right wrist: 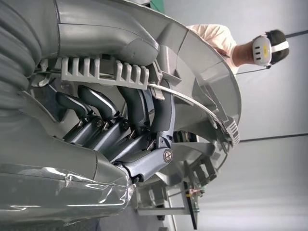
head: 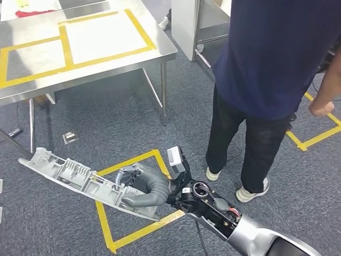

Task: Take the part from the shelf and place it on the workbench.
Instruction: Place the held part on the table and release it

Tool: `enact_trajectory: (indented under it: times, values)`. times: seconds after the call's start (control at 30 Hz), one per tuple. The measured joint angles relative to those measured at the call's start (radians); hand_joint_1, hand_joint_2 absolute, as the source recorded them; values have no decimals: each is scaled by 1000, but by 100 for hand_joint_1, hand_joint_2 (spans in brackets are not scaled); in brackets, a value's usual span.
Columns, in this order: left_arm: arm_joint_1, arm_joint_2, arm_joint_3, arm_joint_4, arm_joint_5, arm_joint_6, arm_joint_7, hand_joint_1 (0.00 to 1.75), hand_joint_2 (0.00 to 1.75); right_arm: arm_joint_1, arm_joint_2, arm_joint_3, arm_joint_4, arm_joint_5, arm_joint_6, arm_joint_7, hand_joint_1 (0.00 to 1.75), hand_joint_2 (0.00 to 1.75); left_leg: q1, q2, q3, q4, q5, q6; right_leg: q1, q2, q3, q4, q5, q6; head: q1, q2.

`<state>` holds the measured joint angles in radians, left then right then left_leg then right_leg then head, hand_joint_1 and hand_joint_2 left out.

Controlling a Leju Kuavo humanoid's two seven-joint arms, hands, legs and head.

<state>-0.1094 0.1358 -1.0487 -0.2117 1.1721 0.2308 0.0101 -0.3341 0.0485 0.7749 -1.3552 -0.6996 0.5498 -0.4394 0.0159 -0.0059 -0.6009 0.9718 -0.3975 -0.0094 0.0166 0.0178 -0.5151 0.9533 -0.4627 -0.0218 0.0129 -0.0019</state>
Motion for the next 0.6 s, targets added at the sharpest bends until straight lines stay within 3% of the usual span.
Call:
enact_trajectory:
  times: [0.1,0.17,0.27,0.3,0.33,0.37,0.43,0.47,0.53,0.6]
  values:
    - [-1,-1,0,0,0,0,0,0,175,0,0,0,0,0,0,0,175,175,0,-1,9,-18,-4,11,0,-1,1,4,-12,12,4,0]
    - [-1,-2,0,0,0,0,0,0,175,-1,0,-1,-1,0,1,0,175,175,5,1,19,-26,-6,20,-4,-3,-19,55,-42,23,9,0]
    - [-1,-2,0,0,0,0,0,0,175,2,0,-2,-2,0,1,0,175,175,7,2,32,-28,-16,27,-16,-5,-127,262,-125,39,22,0]
    - [-1,-2,0,0,0,0,0,0,175,4,0,-2,-2,0,1,0,175,175,7,2,37,-28,-20,26,-22,-5,-157,309,-132,44,25,0]
    - [0,-1,0,0,0,0,0,0,175,4,0,-2,-2,0,1,0,175,175,8,1,43,-28,-25,24,-28,-6,-169,316,-118,48,28,0]
    - [1,-1,0,0,0,0,0,0,175,5,-1,-2,-2,0,1,0,175,175,9,0,52,-28,-30,20,-34,-8,-160,280,-82,52,31,0]
    - [2,0,0,0,0,0,0,0,175,4,-1,-2,-2,0,1,0,175,175,12,-2,68,-26,-44,8,-43,-11,-104,138,4,60,36,0]
    - [2,1,0,1,0,0,0,0,175,4,-1,-2,-2,0,1,0,175,175,12,-2,72,-24,-50,2,-44,-11,-81,78,30,61,38,0]
    - [0,3,0,2,0,0,0,0,175,4,-1,-2,-3,0,1,0,175,175,11,-3,72,-24,-55,-11,-40,-9,-66,33,36,54,36,0]
    - [-1,2,0,2,0,0,0,0,175,4,-1,-3,-3,0,1,0,175,175,17,-2,75,-27,-58,-24,-34,-6,-64,28,33,35,30,0]
